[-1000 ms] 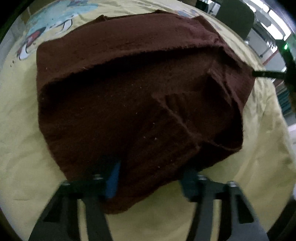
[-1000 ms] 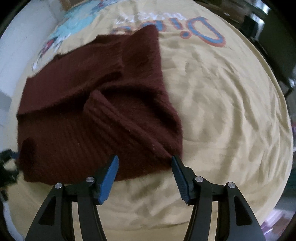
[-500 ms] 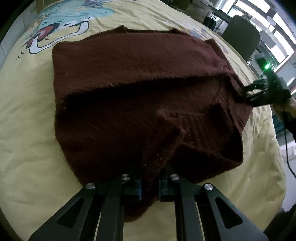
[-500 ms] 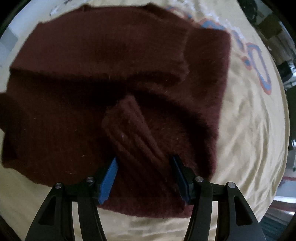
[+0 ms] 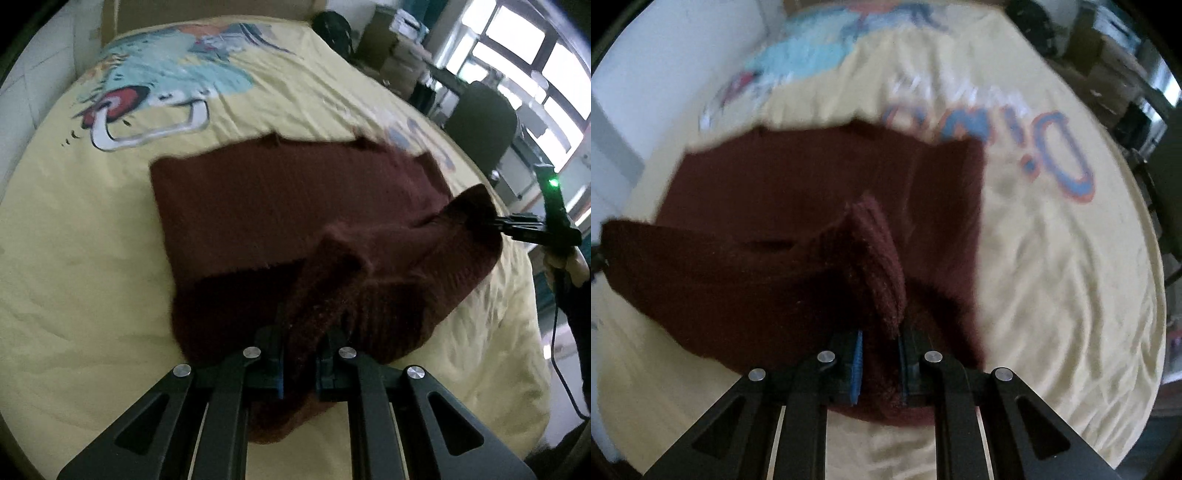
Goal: Fold small clothes
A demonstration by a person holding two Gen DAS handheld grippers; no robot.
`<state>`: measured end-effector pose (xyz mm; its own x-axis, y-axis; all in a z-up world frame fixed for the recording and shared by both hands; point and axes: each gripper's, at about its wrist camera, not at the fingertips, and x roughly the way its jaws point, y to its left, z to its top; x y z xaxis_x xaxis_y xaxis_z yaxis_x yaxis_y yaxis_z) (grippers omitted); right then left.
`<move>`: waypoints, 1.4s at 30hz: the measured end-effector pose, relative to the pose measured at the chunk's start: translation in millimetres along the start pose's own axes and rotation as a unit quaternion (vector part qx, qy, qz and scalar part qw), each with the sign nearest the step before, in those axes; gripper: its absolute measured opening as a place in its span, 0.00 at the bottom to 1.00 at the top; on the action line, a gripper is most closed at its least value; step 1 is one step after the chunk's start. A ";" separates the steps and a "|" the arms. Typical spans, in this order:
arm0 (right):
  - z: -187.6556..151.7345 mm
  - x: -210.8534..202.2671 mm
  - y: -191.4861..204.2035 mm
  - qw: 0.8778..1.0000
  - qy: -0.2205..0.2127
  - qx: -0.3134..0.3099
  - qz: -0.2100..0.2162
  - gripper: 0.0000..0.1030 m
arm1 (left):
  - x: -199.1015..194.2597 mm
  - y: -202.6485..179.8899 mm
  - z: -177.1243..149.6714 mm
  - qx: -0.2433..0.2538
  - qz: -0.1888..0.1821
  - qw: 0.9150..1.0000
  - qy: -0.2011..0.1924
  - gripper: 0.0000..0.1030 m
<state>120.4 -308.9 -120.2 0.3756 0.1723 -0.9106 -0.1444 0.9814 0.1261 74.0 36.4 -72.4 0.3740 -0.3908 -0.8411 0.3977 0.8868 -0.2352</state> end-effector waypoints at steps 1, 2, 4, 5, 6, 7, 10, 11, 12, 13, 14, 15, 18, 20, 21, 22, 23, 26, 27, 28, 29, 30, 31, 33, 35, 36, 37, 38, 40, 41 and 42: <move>6.5 -7.5 -6.3 1.000 -0.013 0.007 -0.001 0.15 | -3.4 3.5 7.2 -0.005 0.002 1.000 -0.008 0.08; 13.7 -15.0 -10.2 1.000 -0.024 0.014 -0.001 0.15 | -7.2 8.0 13.6 -0.008 0.002 1.000 -0.015 0.08; 31.9 -23.4 -12.9 0.999 -0.042 0.021 -0.001 0.15 | -14.1 16.4 30.3 -0.013 0.004 0.999 -0.031 0.08; 44.6 -25.7 -13.3 0.999 -0.050 0.023 -0.002 0.15 | -15.4 19.2 38.8 -0.014 0.006 0.999 -0.036 0.08; 52.8 -25.1 -11.6 0.998 -0.053 0.023 -0.004 0.15 | -16.3 22.5 48.1 -0.014 0.007 0.999 -0.041 0.08; 63.2 -23.2 -10.9 0.998 -0.052 0.023 -0.006 0.15 | -14.2 26.8 60.2 -0.014 0.010 0.999 -0.043 0.08; 93.6 -7.8 -7.6 0.999 -0.043 0.018 -0.021 0.15 | 0.2 40.1 87.2 -0.021 0.014 0.999 -0.038 0.08; 100.7 0.2 -11.0 0.999 -0.035 0.018 -0.025 0.15 | 6.4 46.2 93.9 -0.025 0.013 0.999 -0.034 0.08; 105.8 8.3 -11.6 0.999 -0.027 0.019 -0.029 0.15 | 18.0 53.8 103.0 -0.033 0.011 0.999 -0.025 0.08; 112.9 19.8 -13.3 0.999 -0.015 0.018 -0.034 0.15 | 26.2 59.2 105.0 -0.038 0.011 0.999 -0.019 0.08; 116.6 29.2 -14.7 0.999 -0.004 0.020 -0.037 0.15 | 36.6 64.9 108.8 -0.043 0.015 0.999 -0.013 0.08; 118.4 39.9 -17.0 0.999 0.006 0.022 -0.038 0.15 | 48.1 71.3 112.0 -0.049 0.018 0.999 -0.003 0.08; 123.9 68.4 -20.4 0.998 0.029 0.025 -0.045 0.15 | 76.4 86.7 114.2 -0.067 0.027 0.997 0.016 0.08; 125.0 85.4 -22.4 0.997 0.042 0.030 -0.050 0.16 | 90.6 92.8 112.8 -0.073 0.036 0.996 0.029 0.08; 124.6 91.6 -22.3 0.997 0.048 0.030 -0.054 0.16 | 97.0 95.0 111.3 -0.073 0.043 0.996 0.035 0.08; 123.2 100.6 -21.4 0.996 0.057 0.027 -0.062 0.18 | 102.2 97.2 109.8 -0.073 0.048 0.995 0.038 0.09; 122.6 104.9 -21.2 0.996 0.059 0.025 -0.065 0.22 | 105.2 99.6 109.0 -0.074 0.052 0.995 0.037 0.11; 120.8 107.7 -17.0 0.995 0.052 0.013 -0.086 0.31 | 101.6 104.8 107.4 -0.083 0.067 0.994 0.025 0.23; 120.9 104.8 -16.4 0.995 0.047 0.011 -0.089 0.36 | 99.2 104.6 108.2 -0.082 0.076 0.994 0.023 0.31; 121.1 101.9 -16.5 0.995 0.043 0.012 -0.091 0.52 | 94.5 102.8 109.5 -0.076 0.087 0.993 0.020 0.41; 121.3 95.7 -16.9 0.995 0.035 0.014 -0.087 0.62 | 87.7 101.4 110.9 -0.069 0.097 0.993 0.013 0.47; 121.5 89.0 -16.1 0.996 0.027 0.017 -0.080 0.63 | 82.1 99.5 112.8 -0.064 0.104 0.992 0.007 0.60; 121.5 82.7 -15.5 0.997 0.019 0.020 -0.071 0.64 | 73.3 96.1 114.2 -0.056 0.112 0.992 -0.003 0.72; 120.1 70.1 -10.6 0.998 0.008 0.023 -0.056 0.67 | 57.7 87.0 116.4 -0.043 0.111 0.993 -0.020 0.83; 116.3 61.5 -0.2 0.999 0.006 0.013 -0.045 0.71 | 49.9 74.2 115.7 -0.027 0.107 0.994 -0.019 0.87; 113.2 59.4 5.9 0.999 0.007 0.005 -0.042 0.72 | 49.2 67.4 115.2 -0.018 0.108 0.994 -0.016 0.87; 110.4 59.1 11.2 0.999 0.012 -0.001 -0.042 0.72 | 51.2 59.5 113.1 -0.012 0.114 0.993 -0.008 0.87; 106.9 61.3 17.6 0.999 0.019 -0.006 -0.045 0.72 | 55.8 54.0 112.5 -0.011 0.117 0.993 -0.002 0.87; 100.8 66.4 24.2 0.999 0.027 -0.007 -0.040 0.72 | 69.3 45.1 107.0 -0.019 0.107 0.994 0.015 0.87; 97.3 71.6 26.9 0.999 0.033 -0.006 -0.036 0.72 | 78.3 42.0 103.2 -0.025 0.092 0.995 0.023 0.87; 95.0 76.4 27.5 0.999 0.038 -0.005 -0.036 0.72 | 86.2 39.5 100.3 -0.029 0.091 0.995 0.030 0.87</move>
<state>232.1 -260.8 -149.0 0.3155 0.0938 -0.9443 -0.1280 0.9902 0.0556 206.0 13.0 -105.4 0.3840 -0.2095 -0.8992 0.2781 0.9549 -0.1037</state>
